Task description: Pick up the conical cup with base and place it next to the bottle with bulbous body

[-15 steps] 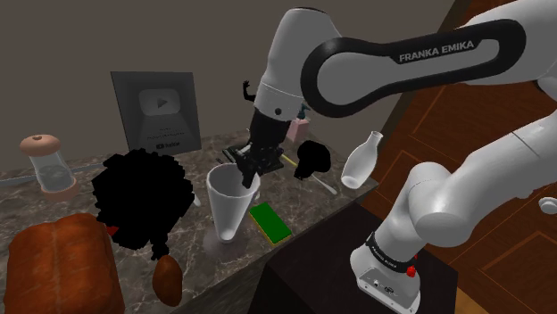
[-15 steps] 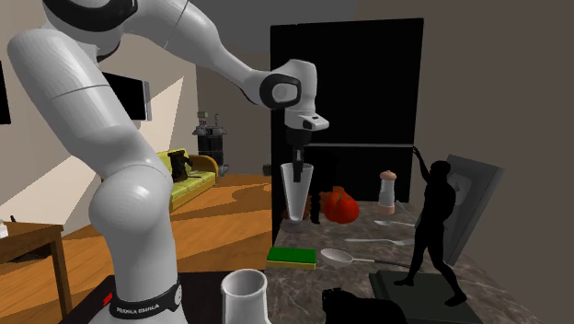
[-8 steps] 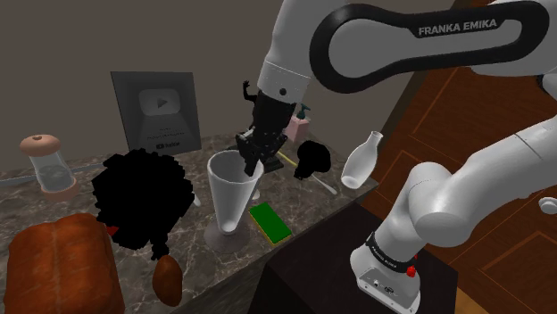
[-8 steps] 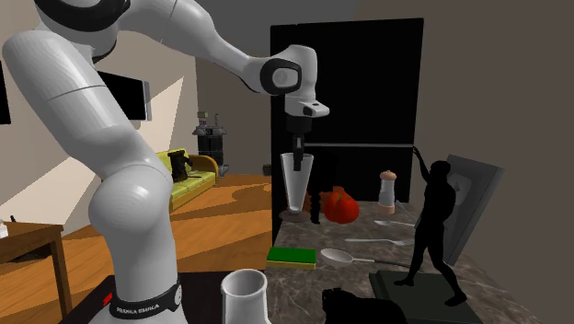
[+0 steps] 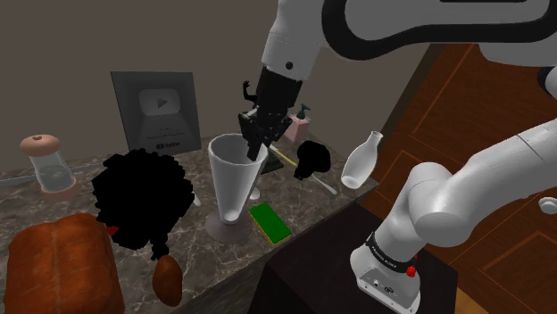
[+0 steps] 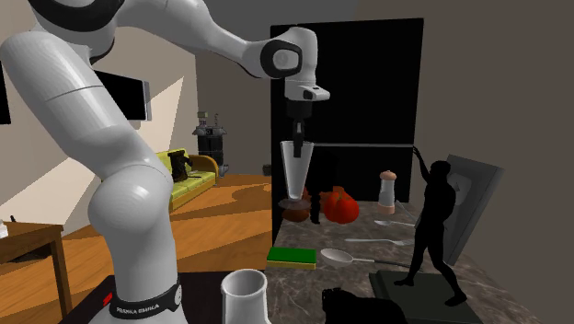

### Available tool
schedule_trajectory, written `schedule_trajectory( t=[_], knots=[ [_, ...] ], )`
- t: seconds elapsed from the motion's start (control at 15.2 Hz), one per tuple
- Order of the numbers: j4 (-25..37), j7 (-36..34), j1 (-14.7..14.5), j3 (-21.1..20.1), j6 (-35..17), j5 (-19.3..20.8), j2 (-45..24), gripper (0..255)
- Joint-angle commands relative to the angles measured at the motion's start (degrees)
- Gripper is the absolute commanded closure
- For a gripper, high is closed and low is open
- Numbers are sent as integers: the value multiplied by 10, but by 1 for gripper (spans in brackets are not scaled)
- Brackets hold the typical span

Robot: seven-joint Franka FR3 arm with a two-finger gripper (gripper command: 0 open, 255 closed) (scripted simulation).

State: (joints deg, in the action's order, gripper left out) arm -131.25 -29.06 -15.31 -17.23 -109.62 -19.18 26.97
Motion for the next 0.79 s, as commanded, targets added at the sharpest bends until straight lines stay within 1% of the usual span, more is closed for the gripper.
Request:
schedule_trajectory(
  t=[0.0, 0.73],
  knots=[
    [14, -3, 1, 2, 15, 2, 2, 255],
    [101, -19, 5, 11, 97, 13, -2, 255]
  ],
)
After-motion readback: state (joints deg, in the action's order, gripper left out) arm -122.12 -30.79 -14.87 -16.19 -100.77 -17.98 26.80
